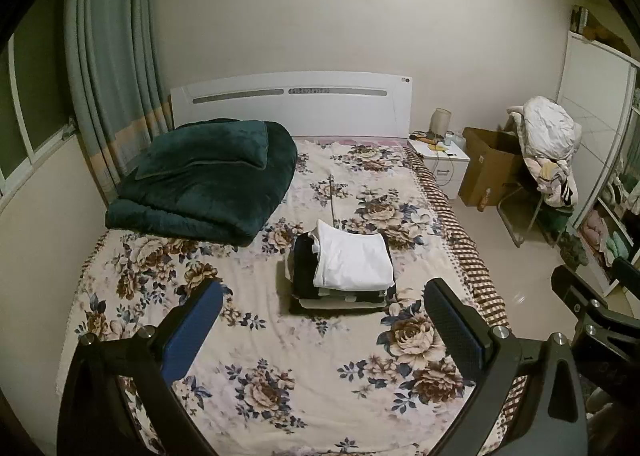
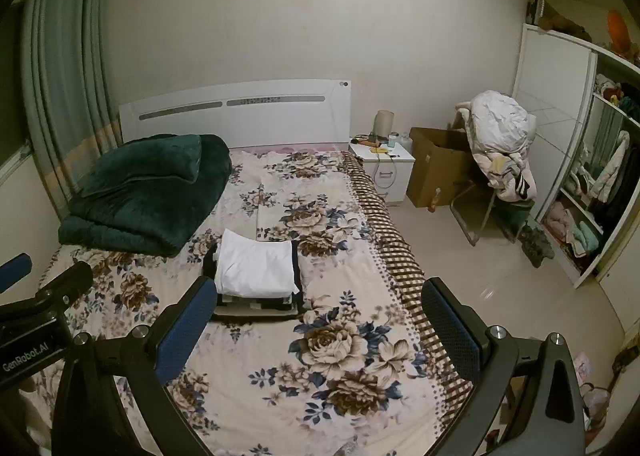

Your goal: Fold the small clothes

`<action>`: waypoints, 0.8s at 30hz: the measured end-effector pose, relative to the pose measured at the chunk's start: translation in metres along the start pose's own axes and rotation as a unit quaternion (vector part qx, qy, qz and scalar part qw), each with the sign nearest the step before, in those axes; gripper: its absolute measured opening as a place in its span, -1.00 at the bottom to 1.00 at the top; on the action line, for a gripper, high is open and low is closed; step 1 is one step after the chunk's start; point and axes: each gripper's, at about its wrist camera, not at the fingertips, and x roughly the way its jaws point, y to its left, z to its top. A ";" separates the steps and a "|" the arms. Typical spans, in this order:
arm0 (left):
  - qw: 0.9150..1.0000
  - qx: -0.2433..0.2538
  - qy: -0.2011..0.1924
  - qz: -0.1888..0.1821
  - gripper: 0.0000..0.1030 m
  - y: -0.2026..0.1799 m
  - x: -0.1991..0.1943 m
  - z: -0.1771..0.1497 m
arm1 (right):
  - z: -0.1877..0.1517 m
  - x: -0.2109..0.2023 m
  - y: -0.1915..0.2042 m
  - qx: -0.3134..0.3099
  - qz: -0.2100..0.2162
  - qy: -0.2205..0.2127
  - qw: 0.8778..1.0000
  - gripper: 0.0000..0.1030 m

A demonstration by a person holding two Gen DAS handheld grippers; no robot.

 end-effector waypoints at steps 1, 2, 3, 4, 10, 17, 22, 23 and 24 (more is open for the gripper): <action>1.000 0.000 0.001 -0.001 1.00 0.000 0.000 0.001 | 0.000 0.001 0.000 -0.001 0.001 0.000 1.000 1.00; 1.000 0.000 0.001 -0.001 1.00 0.001 0.000 0.001 | 0.000 0.001 0.000 -0.001 0.001 0.000 1.000 1.00; 1.000 -0.001 0.001 0.000 1.00 0.001 0.000 0.001 | 0.001 0.001 0.000 -0.002 0.002 0.000 1.000 1.00; 1.000 -0.001 0.001 -0.002 1.00 0.001 0.000 0.001 | 0.000 0.002 -0.001 -0.001 0.003 0.001 1.000 1.00; 1.000 -0.002 0.002 0.000 1.00 0.002 0.001 0.002 | 0.005 0.005 0.000 -0.002 0.009 0.002 1.000 1.00; 1.000 -0.004 0.001 -0.002 1.00 0.004 -0.001 0.001 | 0.010 0.008 0.004 -0.003 0.017 0.003 1.000 1.00; 1.000 -0.004 0.001 -0.002 1.00 0.004 -0.001 0.001 | 0.010 0.009 0.005 -0.003 0.017 0.003 1.000 1.00; 1.000 -0.004 0.001 -0.002 1.00 0.004 -0.001 0.001 | 0.010 0.009 0.005 -0.004 0.018 0.004 1.000 1.00; 1.000 -0.004 0.002 -0.001 1.00 0.004 -0.001 0.001 | 0.010 0.009 0.005 -0.003 0.019 0.004 1.000 1.00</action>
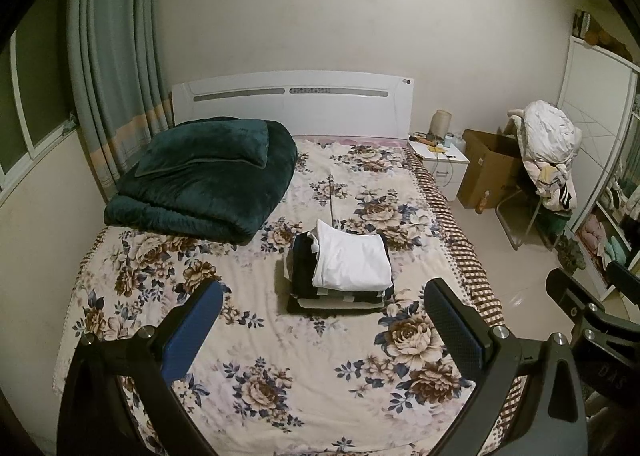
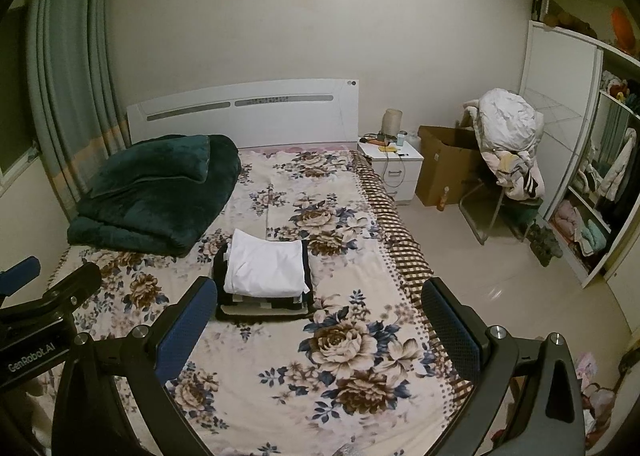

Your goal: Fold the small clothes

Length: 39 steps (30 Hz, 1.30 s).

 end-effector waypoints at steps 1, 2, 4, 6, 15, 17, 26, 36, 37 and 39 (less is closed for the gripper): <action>1.000 0.000 0.000 0.000 1.00 0.000 0.000 0.000 | -0.001 0.000 0.001 0.001 0.001 0.000 1.000 1.00; 1.000 0.000 0.000 -0.001 1.00 0.000 0.000 0.000 | -0.001 0.001 0.000 0.000 0.001 0.000 1.000 1.00; 1.000 0.000 -0.001 0.000 1.00 0.000 -0.001 0.000 | -0.002 0.002 0.003 0.000 0.003 0.001 1.000 1.00; 1.000 0.000 0.000 0.000 1.00 0.000 0.000 0.000 | -0.003 0.001 0.006 0.000 0.003 0.001 1.000 1.00; 1.000 0.000 -0.001 0.000 1.00 0.000 -0.001 0.000 | -0.005 0.001 0.011 0.002 0.005 0.001 1.000 1.00; 1.000 0.001 -0.003 0.001 1.00 -0.001 -0.002 0.000 | -0.005 0.002 0.011 0.002 0.005 0.001 1.000 1.00; 1.000 0.002 0.000 -0.001 1.00 -0.003 -0.003 0.005 | -0.005 0.000 0.010 0.002 0.004 0.000 1.000 1.00; 1.000 0.004 -0.001 -0.005 1.00 -0.007 -0.004 0.010 | -0.005 -0.001 0.011 0.004 0.003 -0.001 1.000 1.00; 1.000 0.004 -0.002 -0.005 1.00 -0.007 -0.004 0.010 | -0.005 -0.001 0.013 0.004 0.003 -0.002 1.000 1.00; 1.000 0.004 -0.001 -0.006 1.00 -0.007 -0.004 0.010 | 0.000 0.002 0.017 0.003 0.003 -0.003 1.000 1.00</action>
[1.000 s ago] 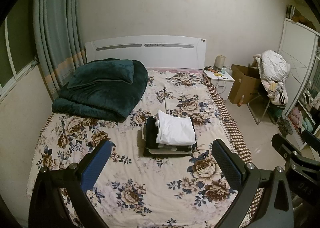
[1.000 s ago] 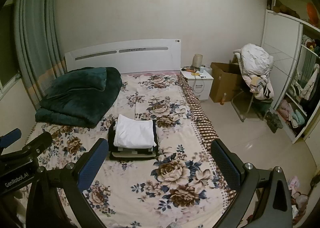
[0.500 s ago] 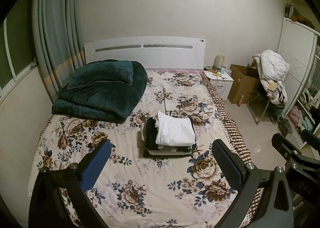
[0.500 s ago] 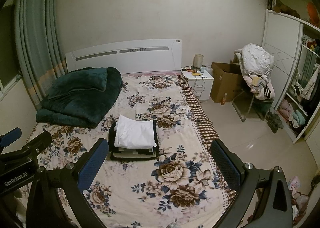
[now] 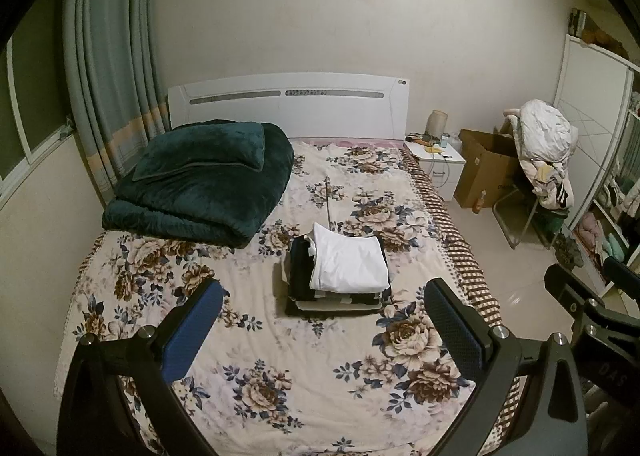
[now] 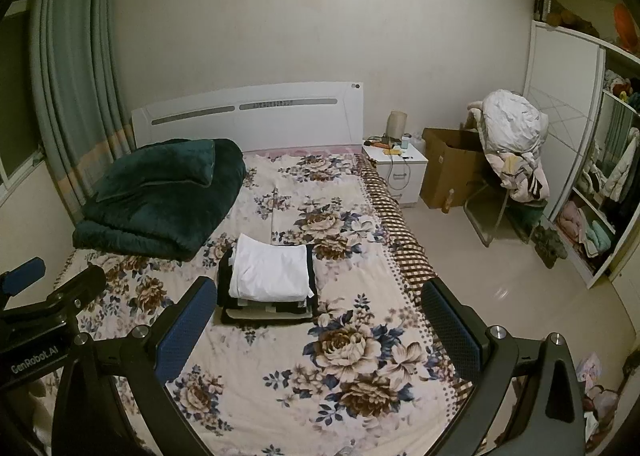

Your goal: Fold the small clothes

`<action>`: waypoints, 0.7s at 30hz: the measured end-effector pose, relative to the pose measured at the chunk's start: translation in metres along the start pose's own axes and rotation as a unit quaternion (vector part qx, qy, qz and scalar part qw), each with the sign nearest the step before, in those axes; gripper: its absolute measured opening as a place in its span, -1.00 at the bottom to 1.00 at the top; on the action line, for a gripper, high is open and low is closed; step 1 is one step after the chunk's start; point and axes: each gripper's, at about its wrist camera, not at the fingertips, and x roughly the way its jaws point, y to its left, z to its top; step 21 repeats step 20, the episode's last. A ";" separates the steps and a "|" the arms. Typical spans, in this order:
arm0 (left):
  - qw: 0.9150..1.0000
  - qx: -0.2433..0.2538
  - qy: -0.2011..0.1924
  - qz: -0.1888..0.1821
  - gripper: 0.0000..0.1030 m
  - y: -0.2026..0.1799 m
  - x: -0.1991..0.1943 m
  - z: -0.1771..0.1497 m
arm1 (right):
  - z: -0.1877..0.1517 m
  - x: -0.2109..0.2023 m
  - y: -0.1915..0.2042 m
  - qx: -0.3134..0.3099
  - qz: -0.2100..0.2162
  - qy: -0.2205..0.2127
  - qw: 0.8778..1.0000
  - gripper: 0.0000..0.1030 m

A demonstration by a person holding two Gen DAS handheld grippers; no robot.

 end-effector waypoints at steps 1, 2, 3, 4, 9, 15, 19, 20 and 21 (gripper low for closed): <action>1.000 0.000 0.000 0.000 1.00 0.000 0.000 0.000 | 0.000 0.000 0.000 0.000 0.000 0.000 1.000 1.00; 1.000 0.000 0.000 -0.001 1.00 0.000 -0.001 0.000 | -0.001 -0.001 0.000 0.001 -0.001 0.000 1.000 1.00; 1.000 0.000 -0.001 -0.001 1.00 0.000 -0.001 0.001 | -0.001 0.000 0.001 0.000 0.000 0.000 1.000 1.00; 1.000 0.000 0.000 -0.001 1.00 0.000 -0.001 0.001 | -0.002 -0.002 0.000 0.001 0.000 0.000 1.000 1.00; 1.000 0.000 0.000 -0.001 1.00 0.000 -0.001 0.001 | -0.002 -0.002 0.000 0.002 0.000 0.000 1.000 1.00; 1.000 -0.001 0.000 -0.001 1.00 0.001 -0.001 0.000 | 0.001 0.000 0.004 0.003 -0.001 -0.001 1.000 1.00; 1.000 -0.002 -0.003 0.003 1.00 0.002 -0.003 0.002 | 0.000 -0.002 0.003 0.003 -0.002 -0.002 1.000 1.00; 1.000 -0.002 -0.004 0.003 1.00 0.001 -0.004 0.003 | -0.001 -0.003 0.003 0.004 -0.001 -0.001 1.000 1.00; 1.000 -0.002 -0.004 0.003 1.00 0.001 -0.004 0.003 | -0.001 -0.003 0.003 0.004 -0.001 -0.001 1.000 1.00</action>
